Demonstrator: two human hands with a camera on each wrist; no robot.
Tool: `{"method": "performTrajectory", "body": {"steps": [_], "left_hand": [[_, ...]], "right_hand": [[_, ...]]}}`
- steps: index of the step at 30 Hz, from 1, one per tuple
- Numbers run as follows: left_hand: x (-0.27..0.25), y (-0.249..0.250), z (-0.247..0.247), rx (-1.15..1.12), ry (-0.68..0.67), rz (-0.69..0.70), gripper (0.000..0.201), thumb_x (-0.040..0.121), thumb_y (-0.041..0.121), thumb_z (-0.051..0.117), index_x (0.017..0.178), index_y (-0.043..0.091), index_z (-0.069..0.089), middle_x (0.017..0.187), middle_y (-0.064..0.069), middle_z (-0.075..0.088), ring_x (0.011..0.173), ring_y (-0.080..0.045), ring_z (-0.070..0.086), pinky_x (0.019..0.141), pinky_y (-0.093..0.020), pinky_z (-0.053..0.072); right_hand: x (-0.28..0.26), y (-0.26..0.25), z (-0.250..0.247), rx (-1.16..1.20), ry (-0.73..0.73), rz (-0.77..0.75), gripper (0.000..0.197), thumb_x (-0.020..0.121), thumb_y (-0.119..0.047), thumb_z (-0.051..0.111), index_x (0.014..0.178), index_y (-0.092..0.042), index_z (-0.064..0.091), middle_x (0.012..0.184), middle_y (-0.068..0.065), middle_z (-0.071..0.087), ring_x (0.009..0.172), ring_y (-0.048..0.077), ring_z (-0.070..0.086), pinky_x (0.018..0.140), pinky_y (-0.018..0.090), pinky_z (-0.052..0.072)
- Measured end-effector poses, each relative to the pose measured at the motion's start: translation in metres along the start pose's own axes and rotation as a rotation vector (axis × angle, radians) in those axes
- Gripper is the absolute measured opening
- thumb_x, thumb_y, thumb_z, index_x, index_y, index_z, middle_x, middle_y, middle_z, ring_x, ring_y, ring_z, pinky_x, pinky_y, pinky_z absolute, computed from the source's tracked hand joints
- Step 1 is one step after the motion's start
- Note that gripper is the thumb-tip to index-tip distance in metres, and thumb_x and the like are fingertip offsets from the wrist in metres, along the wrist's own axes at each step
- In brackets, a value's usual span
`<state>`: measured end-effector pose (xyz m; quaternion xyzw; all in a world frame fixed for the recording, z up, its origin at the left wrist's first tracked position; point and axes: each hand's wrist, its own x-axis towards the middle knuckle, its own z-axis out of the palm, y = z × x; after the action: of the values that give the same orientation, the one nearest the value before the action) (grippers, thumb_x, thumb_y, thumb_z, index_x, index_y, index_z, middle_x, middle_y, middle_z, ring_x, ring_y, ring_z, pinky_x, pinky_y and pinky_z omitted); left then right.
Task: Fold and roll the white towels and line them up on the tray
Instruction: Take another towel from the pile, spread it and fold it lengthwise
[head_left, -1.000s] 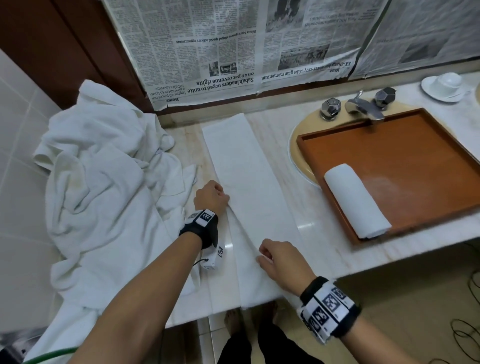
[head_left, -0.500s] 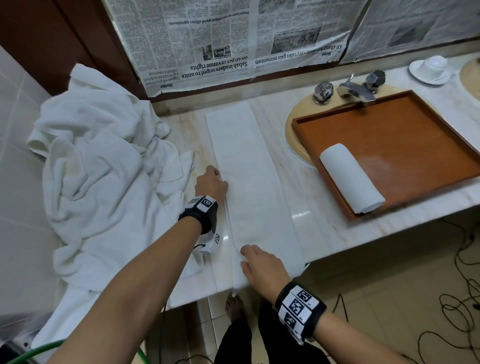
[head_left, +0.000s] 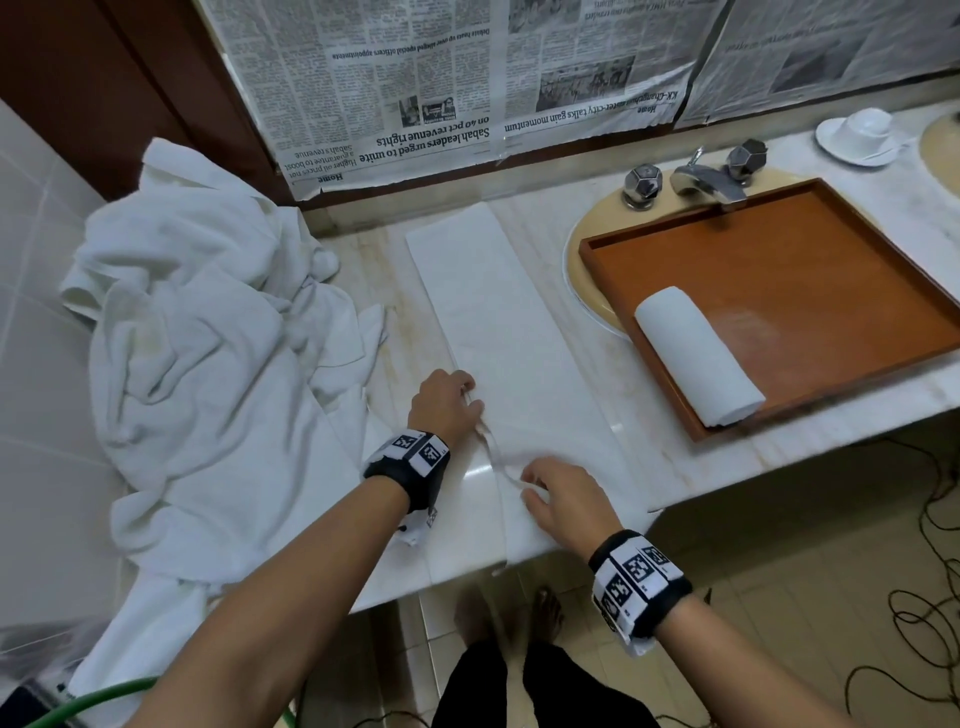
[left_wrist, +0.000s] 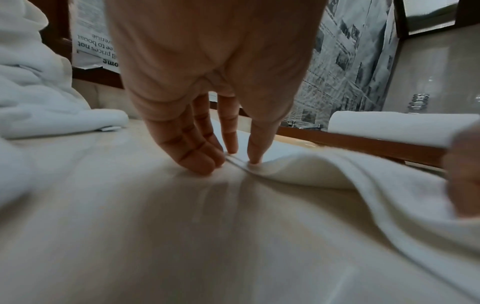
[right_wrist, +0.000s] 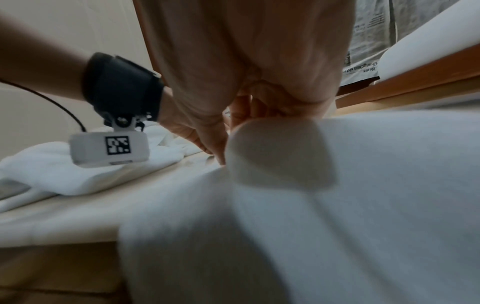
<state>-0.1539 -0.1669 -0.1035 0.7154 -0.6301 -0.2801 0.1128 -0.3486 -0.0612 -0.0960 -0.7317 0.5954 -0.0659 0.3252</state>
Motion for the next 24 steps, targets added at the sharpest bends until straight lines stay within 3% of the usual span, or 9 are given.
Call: {"method": "performTrajectory", "body": {"steps": [4, 9, 13, 16, 19, 20, 23, 24], "left_hand": [[0.001, 0.005, -0.001, 0.009, 0.009, -0.030, 0.040, 0.090, 0.033, 0.065, 0.122, 0.010, 0.061, 0.115, -0.010, 0.060, 0.105, -0.027, 0.056, 0.081, -0.030, 0.040], [-0.005, 0.010, 0.001, -0.026, 0.044, -0.112, 0.038, 0.086, 0.037, 0.068, 0.112, 0.009, 0.063, 0.105, -0.007, 0.065, 0.096, -0.022, 0.058, 0.076, -0.029, 0.041], [-0.017, 0.009, 0.007, -0.097, 0.038, -0.201, 0.035, 0.083, 0.036, 0.070, 0.108, 0.013, 0.060, 0.099, -0.003, 0.067, 0.099, -0.022, 0.059, 0.084, -0.034, 0.049], [-0.024, 0.010, 0.009, -0.095, 0.055, -0.218, 0.028, 0.083, 0.028, 0.070, 0.104, 0.012, 0.062, 0.097, -0.003, 0.068, 0.098, -0.023, 0.059, 0.078, -0.029, 0.044], [-0.029, 0.013, 0.006, -0.103, 0.080, -0.236, 0.023, 0.084, 0.024, 0.069, 0.103, 0.012, 0.064, 0.098, -0.003, 0.069, 0.098, -0.023, 0.061, 0.077, -0.027, 0.042], [-0.031, 0.015, 0.006, -0.101, 0.081, -0.243, 0.023, 0.084, 0.024, 0.069, 0.103, 0.011, 0.065, 0.099, -0.003, 0.069, 0.098, -0.023, 0.062, 0.078, -0.028, 0.043], [-0.032, 0.019, 0.004, -0.075, 0.078, -0.265, 0.019, 0.085, 0.020, 0.065, 0.102, 0.012, 0.068, 0.102, -0.005, 0.070, 0.097, -0.025, 0.062, 0.077, -0.026, 0.041], [-0.032, 0.020, 0.004, -0.070, 0.081, -0.275, 0.018, 0.084, 0.019, 0.064, 0.101, 0.013, 0.068, 0.103, -0.005, 0.070, 0.097, -0.026, 0.062, 0.076, -0.026, 0.040]], "right_hand": [[-0.025, 0.001, -0.008, -0.092, -0.009, -0.062, 0.028, 0.100, -0.032, 0.047, 0.124, -0.022, 0.056, 0.117, -0.006, 0.060, 0.096, 0.014, 0.061, 0.083, 0.029, 0.050], [-0.042, -0.014, -0.004, -0.151, 0.023, -0.102, 0.026, 0.099, -0.027, 0.046, 0.121, -0.018, 0.057, 0.110, -0.001, 0.059, 0.085, 0.023, 0.062, 0.067, 0.032, 0.045], [-0.037, -0.024, 0.006, -0.193, 0.013, -0.135, 0.021, 0.097, -0.021, 0.050, 0.114, -0.014, 0.059, 0.102, 0.004, 0.060, 0.079, 0.027, 0.061, 0.060, 0.033, 0.038], [-0.040, -0.028, 0.011, -0.233, -0.052, -0.133, 0.012, 0.084, -0.018, 0.068, 0.095, -0.015, 0.063, 0.083, 0.000, 0.060, 0.059, 0.023, 0.060, 0.048, 0.028, 0.031], [-0.039, -0.022, 0.027, -0.300, -0.037, -0.137, 0.026, 0.064, -0.022, 0.085, 0.077, -0.021, 0.062, 0.064, -0.007, 0.055, 0.040, 0.014, 0.049, 0.041, 0.022, 0.019], [-0.040, -0.024, 0.029, -0.328, -0.044, -0.156, 0.026, 0.065, -0.024, 0.085, 0.077, -0.022, 0.062, 0.064, -0.007, 0.055, 0.040, 0.013, 0.049, 0.041, 0.022, 0.019], [-0.040, -0.035, 0.022, -0.339, -0.091, -0.164, 0.013, 0.086, -0.025, 0.069, 0.095, -0.019, 0.062, 0.080, -0.002, 0.060, 0.055, 0.018, 0.058, 0.048, 0.026, 0.027], [-0.037, -0.037, 0.022, -0.325, -0.077, -0.168, 0.013, 0.086, -0.026, 0.069, 0.094, -0.019, 0.063, 0.080, -0.003, 0.060, 0.054, 0.018, 0.057, 0.047, 0.025, 0.025]]}}
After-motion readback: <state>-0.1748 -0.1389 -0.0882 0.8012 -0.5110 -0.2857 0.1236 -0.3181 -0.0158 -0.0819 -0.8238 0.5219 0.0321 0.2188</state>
